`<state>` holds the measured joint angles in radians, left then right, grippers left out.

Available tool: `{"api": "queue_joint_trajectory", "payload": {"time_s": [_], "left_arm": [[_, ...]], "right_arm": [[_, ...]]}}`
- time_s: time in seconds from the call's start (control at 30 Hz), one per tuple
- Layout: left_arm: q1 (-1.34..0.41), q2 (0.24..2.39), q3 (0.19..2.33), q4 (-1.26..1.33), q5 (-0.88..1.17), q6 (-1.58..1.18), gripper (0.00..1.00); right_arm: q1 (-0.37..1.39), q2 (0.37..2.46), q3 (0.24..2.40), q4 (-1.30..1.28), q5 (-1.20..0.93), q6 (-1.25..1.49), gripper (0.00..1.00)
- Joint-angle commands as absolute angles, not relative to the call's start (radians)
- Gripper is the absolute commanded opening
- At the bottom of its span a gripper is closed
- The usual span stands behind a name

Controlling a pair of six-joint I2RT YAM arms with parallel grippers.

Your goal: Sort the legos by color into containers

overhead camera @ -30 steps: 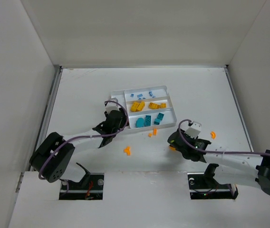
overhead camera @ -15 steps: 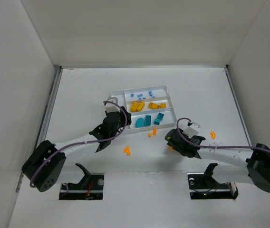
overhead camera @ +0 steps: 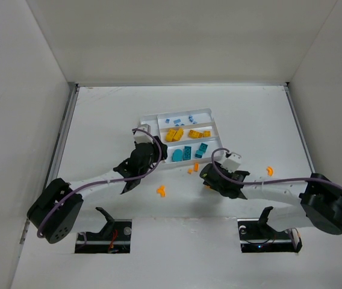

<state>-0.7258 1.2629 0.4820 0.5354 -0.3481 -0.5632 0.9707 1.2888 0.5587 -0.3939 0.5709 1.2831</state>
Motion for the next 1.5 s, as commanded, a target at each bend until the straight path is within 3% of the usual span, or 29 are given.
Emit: {"api": "queue_joint_trajectory", "payload": {"time_s": [0.0, 0.17, 0.33, 0.47, 0.87, 0.97, 1.0, 1.1, 1.17, 1.33, 1.47], "left_arm": [[-0.740, 1.240, 0.477, 0.581, -0.354, -0.569, 0.46], [-0.728, 1.215, 0.468, 0.578, -0.353, -0.571, 0.46], [-0.714, 1.183, 0.451, 0.578, -0.356, -0.571, 0.46], [-0.696, 1.175, 0.443, 0.575, -0.347, -0.581, 0.46], [-0.685, 1.173, 0.434, 0.584, -0.347, -0.594, 0.46], [-0.668, 1.167, 0.431, 0.577, -0.339, -0.603, 0.46], [-0.667, 1.161, 0.426, 0.577, -0.336, -0.606, 0.46], [-0.665, 1.160, 0.423, 0.583, -0.336, -0.606, 0.46], [-0.662, 1.172, 0.428, 0.578, -0.334, -0.606, 0.46], [-0.660, 1.166, 0.426, 0.583, -0.325, -0.606, 0.46], [-0.650, 1.164, 0.425, 0.577, -0.322, -0.607, 0.46]], "right_arm": [[1.022, 1.371, 0.589, -0.471, 0.486, 1.261, 0.58], [1.091, 1.489, 0.670, -0.567, 0.502, 1.273, 0.59], [1.094, 1.571, 0.722, -0.578, 0.512, 1.259, 0.35], [1.096, 1.565, 0.738, -0.578, 0.537, 1.249, 0.28], [1.130, 1.390, 0.765, -0.627, 0.635, 1.210, 0.27], [1.124, 1.396, 0.770, -0.611, 0.637, 1.160, 0.31], [1.116, 1.407, 0.766, -0.611, 0.640, 1.149, 0.36], [1.091, 1.436, 0.767, -0.589, 0.652, 1.111, 0.66], [1.090, 1.451, 0.773, -0.543, 0.650, 1.056, 0.75], [1.087, 1.470, 0.784, -0.457, 0.629, 0.939, 0.83], [1.071, 1.493, 0.776, -0.371, 0.591, 0.856, 0.82]]}}
